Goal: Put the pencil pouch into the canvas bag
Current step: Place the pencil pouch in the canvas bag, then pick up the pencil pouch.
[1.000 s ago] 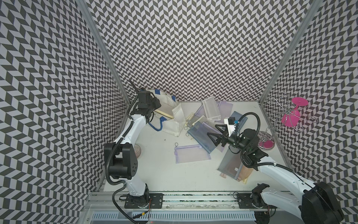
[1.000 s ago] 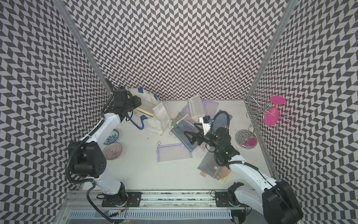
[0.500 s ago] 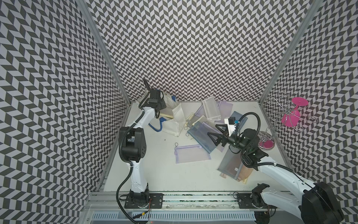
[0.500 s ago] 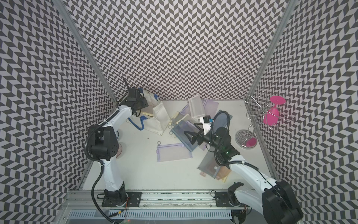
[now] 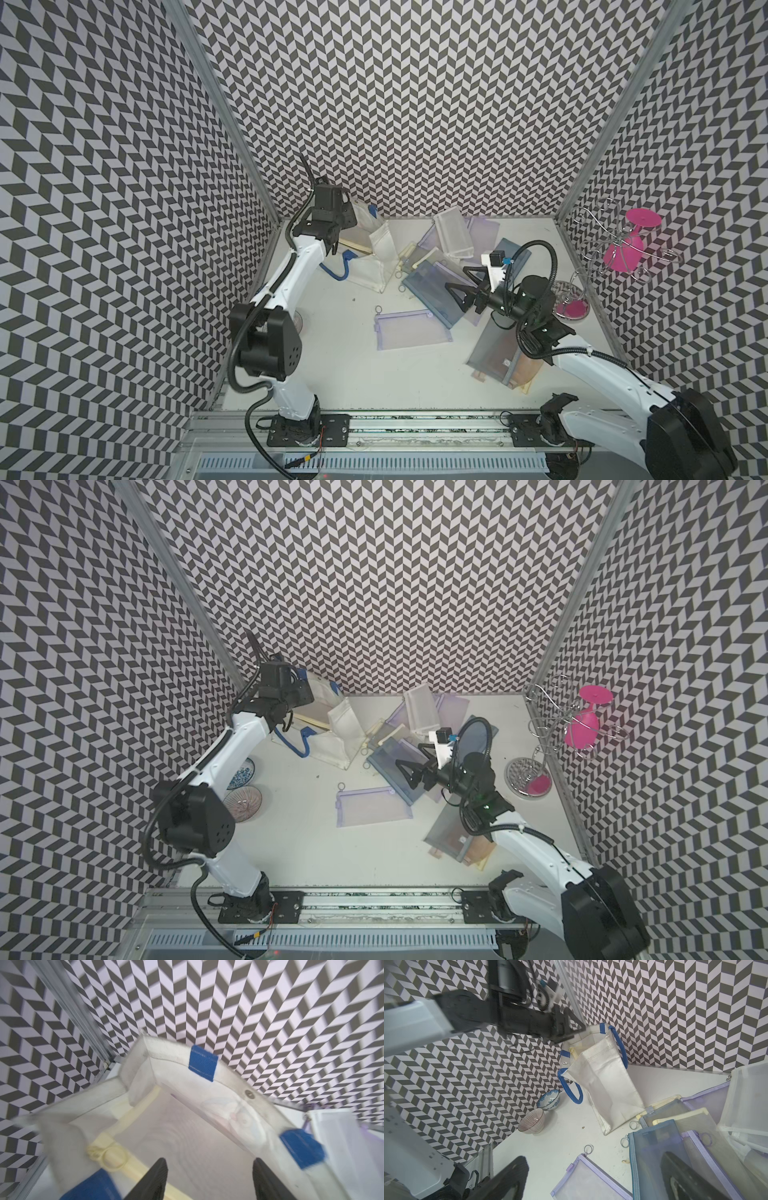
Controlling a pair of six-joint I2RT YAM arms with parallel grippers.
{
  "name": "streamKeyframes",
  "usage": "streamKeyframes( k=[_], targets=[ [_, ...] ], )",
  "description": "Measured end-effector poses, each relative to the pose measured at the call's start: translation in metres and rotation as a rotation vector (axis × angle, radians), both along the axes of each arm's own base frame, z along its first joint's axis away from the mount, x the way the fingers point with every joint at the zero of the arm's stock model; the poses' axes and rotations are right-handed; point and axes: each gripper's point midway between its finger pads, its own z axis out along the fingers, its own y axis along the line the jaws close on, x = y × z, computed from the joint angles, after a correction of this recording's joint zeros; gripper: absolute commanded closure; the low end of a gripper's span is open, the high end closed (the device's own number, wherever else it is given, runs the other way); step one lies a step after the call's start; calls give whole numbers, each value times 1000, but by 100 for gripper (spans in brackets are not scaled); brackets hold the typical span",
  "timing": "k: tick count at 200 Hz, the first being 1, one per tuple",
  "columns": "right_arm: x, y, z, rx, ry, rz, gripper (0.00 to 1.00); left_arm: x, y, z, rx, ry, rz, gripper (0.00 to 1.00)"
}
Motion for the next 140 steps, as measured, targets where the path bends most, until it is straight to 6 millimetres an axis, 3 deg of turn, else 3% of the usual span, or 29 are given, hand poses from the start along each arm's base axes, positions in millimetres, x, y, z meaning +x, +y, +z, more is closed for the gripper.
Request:
streamKeyframes(
  k=[14,27,53,76,109,125,140],
  targets=[
    [3,-1,-4,-7,14,-10,0,-28,-9,25,-12,-61,-30,23],
    [6,-2,-10,-16,31,-21,0,-56,-26,36,-21,-93,-79,17],
    [13,-2,-25,-40,78,-33,0,-109,-81,24,-66,-81,-251,12],
    [22,-2,-40,-66,124,-47,0,-158,-134,-16,-141,-6,-434,10],
    [44,2,-71,-133,205,-69,0,-223,-203,-92,-245,140,-656,11],
    [57,8,-88,-175,249,-64,2,-240,-221,-130,-294,213,-710,12],
    [67,13,-103,-206,280,-58,4,-242,-225,-164,-320,280,-702,14]
  ],
)
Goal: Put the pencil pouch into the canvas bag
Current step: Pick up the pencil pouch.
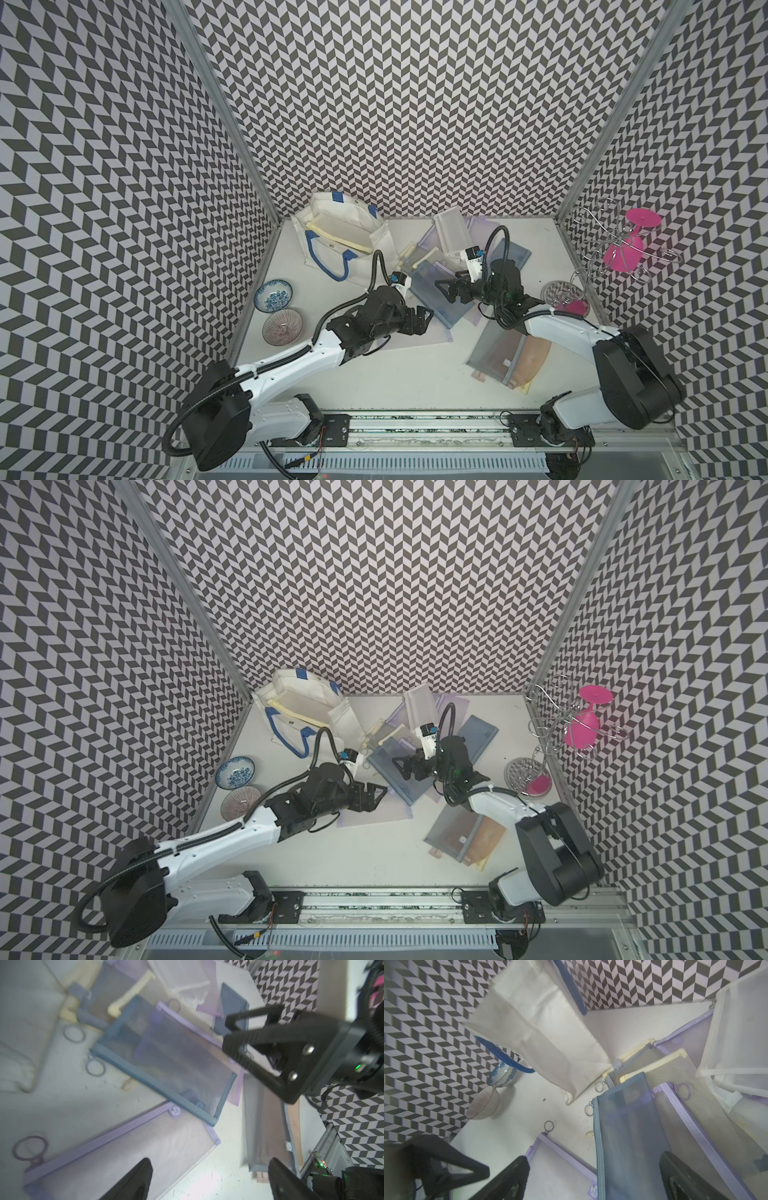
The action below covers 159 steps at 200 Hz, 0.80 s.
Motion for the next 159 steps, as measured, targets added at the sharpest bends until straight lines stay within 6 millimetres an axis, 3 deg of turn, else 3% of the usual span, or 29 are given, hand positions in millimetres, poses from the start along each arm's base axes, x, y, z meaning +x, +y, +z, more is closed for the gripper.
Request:
streamKeyframes(
  k=[27,62,115,145,159],
  targets=[
    [10,3,-32,-51,72,7,5,7,-8,-41,3,90,14,17],
    [14,-5,-68,-94,159,-13,5,31,-9,-56,-87,129,78,24],
    [25,-22,-74,-104,169,-68,8,60,-2,-93,-134,199,176,26],
    [24,-21,-84,-99,190,-58,12,77,-13,-93,-185,188,189,29],
    [22,-18,-89,-87,209,-41,18,86,-18,-93,-212,182,198,30]
  ],
)
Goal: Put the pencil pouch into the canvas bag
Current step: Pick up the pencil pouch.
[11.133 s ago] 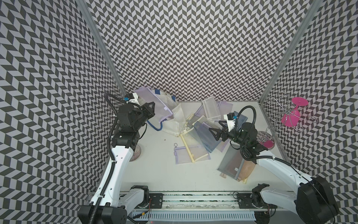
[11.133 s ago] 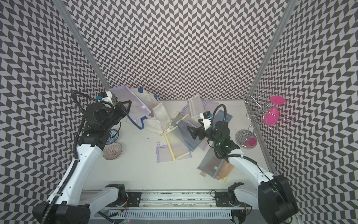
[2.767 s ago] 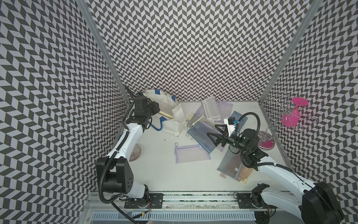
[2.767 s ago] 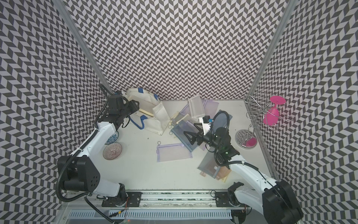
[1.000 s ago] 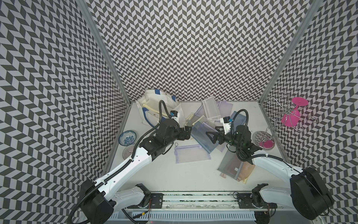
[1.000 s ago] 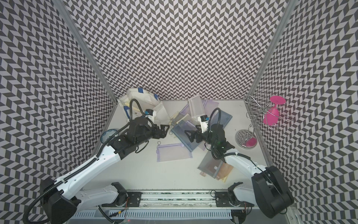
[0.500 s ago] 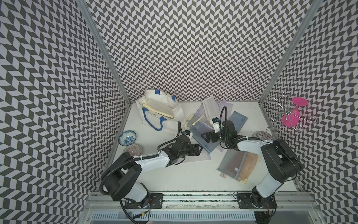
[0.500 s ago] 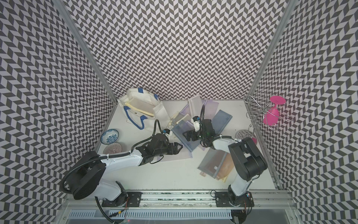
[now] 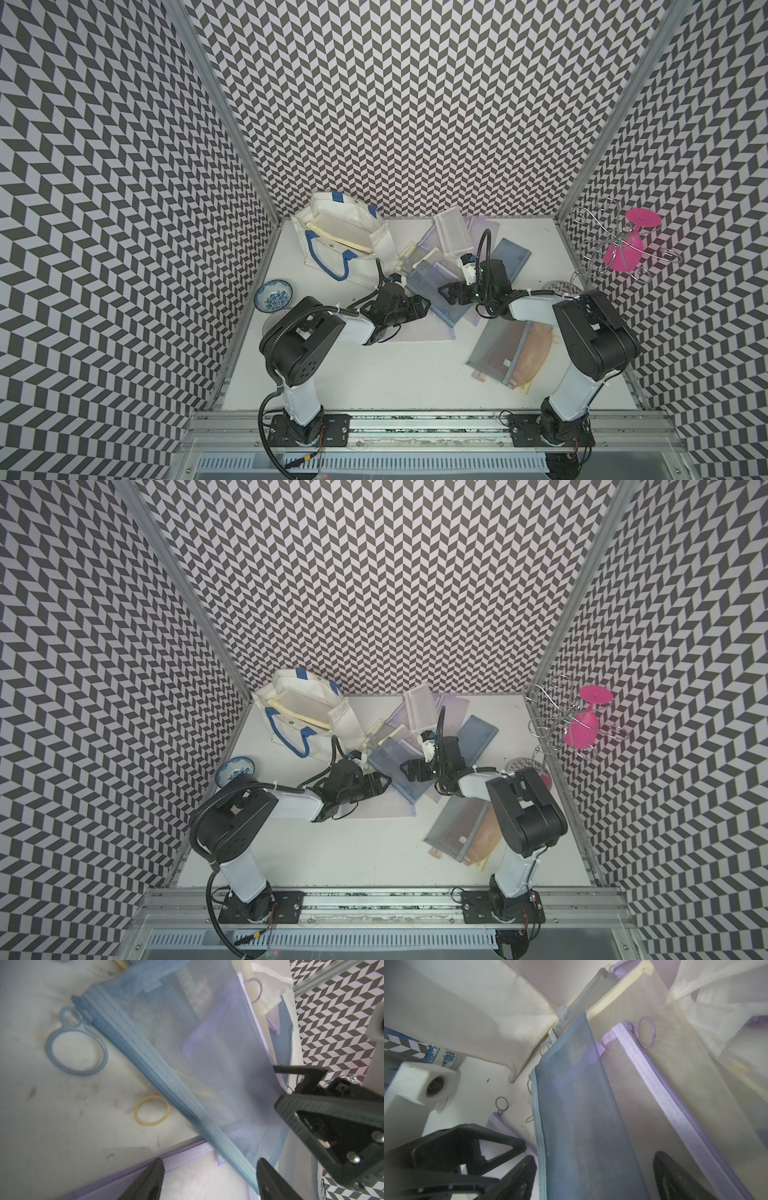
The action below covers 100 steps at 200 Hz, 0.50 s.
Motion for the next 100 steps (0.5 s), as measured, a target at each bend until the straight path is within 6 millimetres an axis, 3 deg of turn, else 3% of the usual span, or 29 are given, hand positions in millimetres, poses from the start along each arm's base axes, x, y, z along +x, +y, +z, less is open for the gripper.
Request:
streamKeyframes(
  k=[14,44,68,100],
  targets=[
    [-2,4,-1,20,6,16,27,6,-3,0,-23,-5,7,31],
    [-9,10,1,75,27,45,65,12,-6,1,-52,-7,12,39],
    [-19,12,-1,106,55,60,76,13,-8,3,-61,-14,8,45],
    [-36,13,7,148,73,79,93,8,-6,4,-67,-22,1,46]
  ],
)
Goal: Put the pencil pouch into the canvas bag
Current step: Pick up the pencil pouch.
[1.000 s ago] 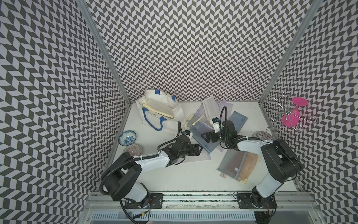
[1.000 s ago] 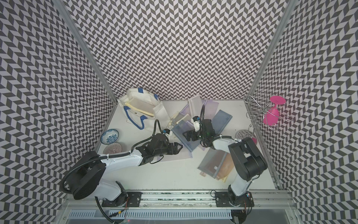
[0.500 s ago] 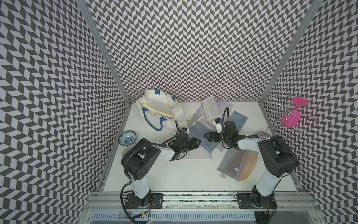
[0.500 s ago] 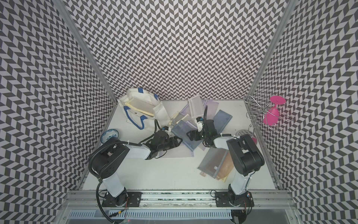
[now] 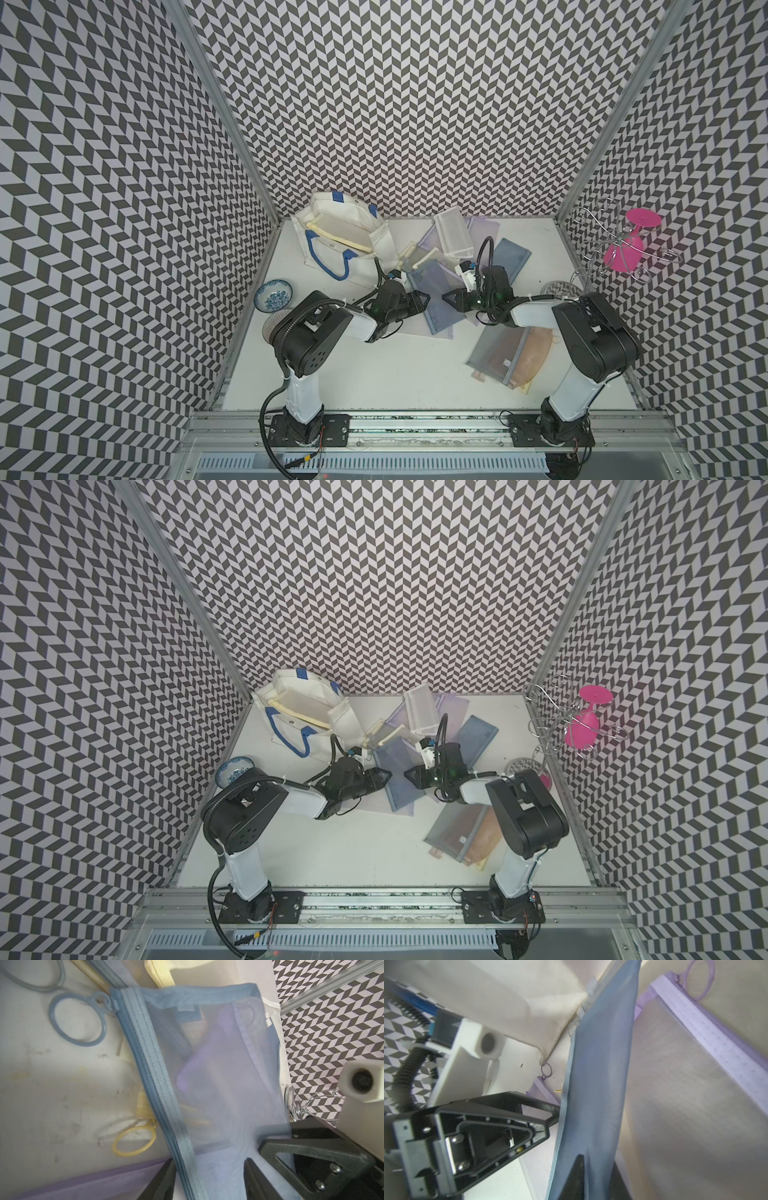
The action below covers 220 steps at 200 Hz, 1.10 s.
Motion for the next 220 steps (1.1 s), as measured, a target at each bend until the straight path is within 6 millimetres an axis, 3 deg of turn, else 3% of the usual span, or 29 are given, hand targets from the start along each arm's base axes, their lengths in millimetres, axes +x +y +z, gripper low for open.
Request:
streamKeyframes(
  k=[24,48,82,116,143,168,185,202,220],
  targets=[
    [-13,-1,24,45,-39,9,100,-13,9,7,0,-12,-10,44],
    [-28,-3,58,103,-117,24,100,-29,20,28,-19,-54,-35,32],
    [-53,-4,113,192,-233,66,100,-61,33,83,-81,-196,-130,15],
    [-89,10,157,275,-315,171,100,-94,47,142,-143,-392,-195,6],
    [-119,26,177,331,-342,279,100,-111,53,169,-188,-487,-226,4],
    [-140,37,185,371,-344,353,100,-112,52,171,-192,-498,-235,3],
    [-148,42,190,397,-350,384,100,-112,50,172,-199,-500,-244,7],
    [-152,46,195,419,-362,406,100,-114,48,177,-219,-516,-259,21],
    [-151,50,194,433,-361,420,100,-118,46,185,-244,-539,-280,52]
  ],
)
